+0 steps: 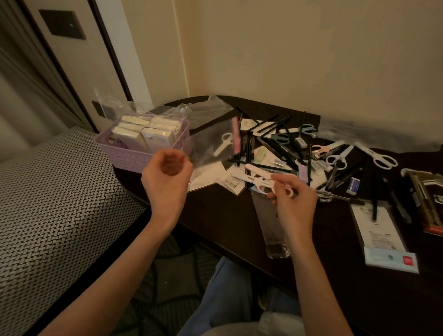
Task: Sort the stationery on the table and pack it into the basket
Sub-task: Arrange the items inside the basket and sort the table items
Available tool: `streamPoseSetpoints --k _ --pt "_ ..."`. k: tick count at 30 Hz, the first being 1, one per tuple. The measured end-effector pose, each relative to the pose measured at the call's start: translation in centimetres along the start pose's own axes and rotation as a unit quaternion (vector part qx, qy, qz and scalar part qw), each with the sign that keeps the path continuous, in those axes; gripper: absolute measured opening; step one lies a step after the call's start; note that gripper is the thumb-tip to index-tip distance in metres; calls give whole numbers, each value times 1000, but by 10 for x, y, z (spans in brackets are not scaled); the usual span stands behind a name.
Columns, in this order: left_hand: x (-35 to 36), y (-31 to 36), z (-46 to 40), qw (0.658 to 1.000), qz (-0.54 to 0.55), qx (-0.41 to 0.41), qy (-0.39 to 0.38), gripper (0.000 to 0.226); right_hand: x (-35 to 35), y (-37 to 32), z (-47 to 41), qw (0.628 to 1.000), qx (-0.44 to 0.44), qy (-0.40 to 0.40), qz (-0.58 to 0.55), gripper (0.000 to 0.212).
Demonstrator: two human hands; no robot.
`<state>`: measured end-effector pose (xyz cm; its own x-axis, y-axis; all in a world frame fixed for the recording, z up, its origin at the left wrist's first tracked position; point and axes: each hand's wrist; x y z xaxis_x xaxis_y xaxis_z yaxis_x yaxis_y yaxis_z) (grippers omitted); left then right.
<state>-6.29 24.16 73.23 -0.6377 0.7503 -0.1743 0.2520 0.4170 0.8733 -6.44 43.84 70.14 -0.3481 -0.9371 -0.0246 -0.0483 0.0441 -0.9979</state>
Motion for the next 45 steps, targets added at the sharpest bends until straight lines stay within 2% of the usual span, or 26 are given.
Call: streamPoseSetpoints --k 2,4,10,14,26,32,37,41,45 --pt "2 -2 4 996 -50 69 7 13 -4 -12 5 998 -51 -19 -12 21" --pt "7 -8 9 991 -95 92 -21 13 -6 -24 12 994 -81 -59 -36 27" --pt "31 -20 19 985 -136 70 -77 16 -14 -34 24 994 -69 -89 -12 36" --pt "46 -17 28 980 -146 80 -112 17 -23 -33 26 992 -52 -105 56 36" --pt "63 -14 41 972 -164 85 -144 17 -22 -15 20 988 -72 -69 121 36" --pt "65 -10 44 968 -160 102 -167 14 -16 -13 20 980 -108 -46 161 40" --pt "63 0 46 965 -142 115 -187 10 -8 -18 24 976 -152 -32 150 58" --pt "60 8 43 973 -72 80 -205 12 2 -4 24 982 -143 -22 119 46" --pt "59 14 39 975 -32 52 -214 19 12 3 20 993 -106 -35 31 38"
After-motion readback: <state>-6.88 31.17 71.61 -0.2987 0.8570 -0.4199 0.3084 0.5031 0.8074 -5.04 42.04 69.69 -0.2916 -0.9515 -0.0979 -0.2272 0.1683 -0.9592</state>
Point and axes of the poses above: each hand's wrist, its own z-axis away from the middle knuckle, its own x-axis out of the palm, y = z × x
